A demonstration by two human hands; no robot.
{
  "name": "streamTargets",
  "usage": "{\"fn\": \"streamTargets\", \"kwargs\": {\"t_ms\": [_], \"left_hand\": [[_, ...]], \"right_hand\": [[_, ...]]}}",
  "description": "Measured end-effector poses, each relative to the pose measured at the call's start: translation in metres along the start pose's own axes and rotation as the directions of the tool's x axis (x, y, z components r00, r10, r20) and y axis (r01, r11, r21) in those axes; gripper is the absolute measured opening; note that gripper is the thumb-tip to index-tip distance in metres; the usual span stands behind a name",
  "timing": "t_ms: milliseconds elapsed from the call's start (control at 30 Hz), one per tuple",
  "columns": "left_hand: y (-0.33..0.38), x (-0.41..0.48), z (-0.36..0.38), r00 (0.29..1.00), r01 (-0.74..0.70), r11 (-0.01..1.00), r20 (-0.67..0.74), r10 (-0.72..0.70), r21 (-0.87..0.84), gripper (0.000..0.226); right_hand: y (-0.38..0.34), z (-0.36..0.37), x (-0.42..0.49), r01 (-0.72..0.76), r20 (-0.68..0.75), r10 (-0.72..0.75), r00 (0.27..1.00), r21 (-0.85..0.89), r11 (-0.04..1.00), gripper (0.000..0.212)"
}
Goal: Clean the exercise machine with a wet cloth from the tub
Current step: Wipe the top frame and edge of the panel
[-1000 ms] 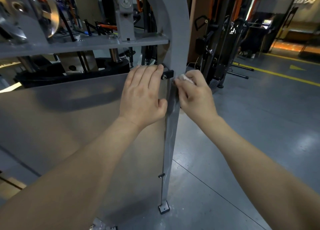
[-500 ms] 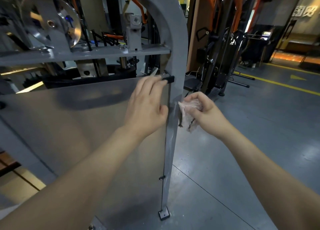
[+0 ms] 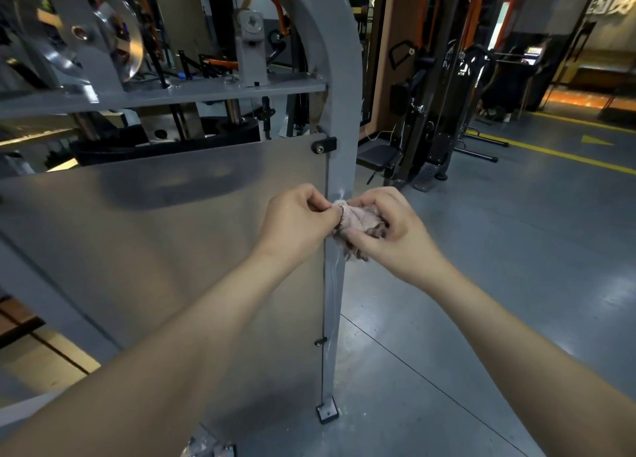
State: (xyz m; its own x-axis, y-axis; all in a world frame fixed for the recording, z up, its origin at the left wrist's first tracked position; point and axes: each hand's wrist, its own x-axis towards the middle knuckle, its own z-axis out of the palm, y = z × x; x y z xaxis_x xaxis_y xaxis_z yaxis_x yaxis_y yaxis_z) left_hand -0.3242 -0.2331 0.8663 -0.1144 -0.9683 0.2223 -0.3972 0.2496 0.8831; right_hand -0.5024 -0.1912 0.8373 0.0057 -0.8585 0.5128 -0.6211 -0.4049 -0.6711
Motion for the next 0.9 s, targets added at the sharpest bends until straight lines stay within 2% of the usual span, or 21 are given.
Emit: {"fn": "streamTargets", "kwargs": {"t_ms": [33, 100, 267, 367, 433, 533, 633, 700, 800, 900], "left_hand": [[0.001, 0.000, 0.002, 0.999, 0.035, 0.999, -0.007, -0.035, -0.029, 0.015], [0.004, -0.001, 0.005, 0.996, 0.086, 0.994, 0.003, -0.086, -0.064, 0.013], [0.006, -0.002, 0.005, 0.977, 0.116, 0.986, 0.193, -0.092, -0.116, 0.016], [0.006, 0.001, 0.003, 0.962, 0.103, 0.990, 0.262, -0.075, -0.095, 0.016], [0.007, 0.004, 0.003, 0.973, 0.055, 0.998, 0.224, -0.049, -0.023, 0.018], [0.011, 0.010, -0.002, 0.997, -0.054, 0.983, 0.060, 0.044, 0.173, 0.018], [0.012, 0.015, -0.012, 0.986, -0.153, 0.956, -0.022, 0.163, 0.251, 0.016], [0.011, 0.020, -0.019, 0.953, -0.260, 0.902, -0.058, 0.297, 0.344, 0.020], [0.011, 0.028, -0.023, 0.867, -0.396, 0.798, -0.101, 0.488, 0.455, 0.027], [0.007, 0.029, -0.021, 0.794, -0.465, 0.658, -0.050, 0.606, 0.592, 0.026]], "right_hand": [[0.001, 0.006, -0.003, 0.058, -0.043, -0.060, 0.997, -0.056, 0.997, 0.037], [0.002, 0.016, -0.006, 0.082, -0.119, -0.093, 0.988, -0.092, 0.992, 0.039], [0.019, 0.030, -0.004, 0.129, -0.282, -0.159, 0.946, -0.121, 0.984, 0.029], [0.026, 0.030, 0.002, 0.147, -0.305, -0.175, 0.936, -0.112, 0.983, 0.022], [0.029, 0.027, 0.007, 0.139, -0.278, -0.168, 0.946, -0.119, 0.983, 0.020], [0.029, 0.020, 0.020, 0.113, -0.257, -0.147, 0.955, -0.142, 0.983, 0.020], [0.020, 0.009, 0.042, 0.151, -0.269, -0.200, 0.942, -0.192, 0.970, 0.020], [0.011, 0.003, 0.060, 0.227, -0.290, -0.299, 0.909, -0.256, 0.940, 0.016], [0.002, 0.002, 0.084, 0.289, -0.307, -0.393, 0.867, -0.333, 0.898, 0.019], [0.006, 0.012, 0.095, 0.308, -0.306, -0.452, 0.838, -0.418, 0.855, 0.020]]}}
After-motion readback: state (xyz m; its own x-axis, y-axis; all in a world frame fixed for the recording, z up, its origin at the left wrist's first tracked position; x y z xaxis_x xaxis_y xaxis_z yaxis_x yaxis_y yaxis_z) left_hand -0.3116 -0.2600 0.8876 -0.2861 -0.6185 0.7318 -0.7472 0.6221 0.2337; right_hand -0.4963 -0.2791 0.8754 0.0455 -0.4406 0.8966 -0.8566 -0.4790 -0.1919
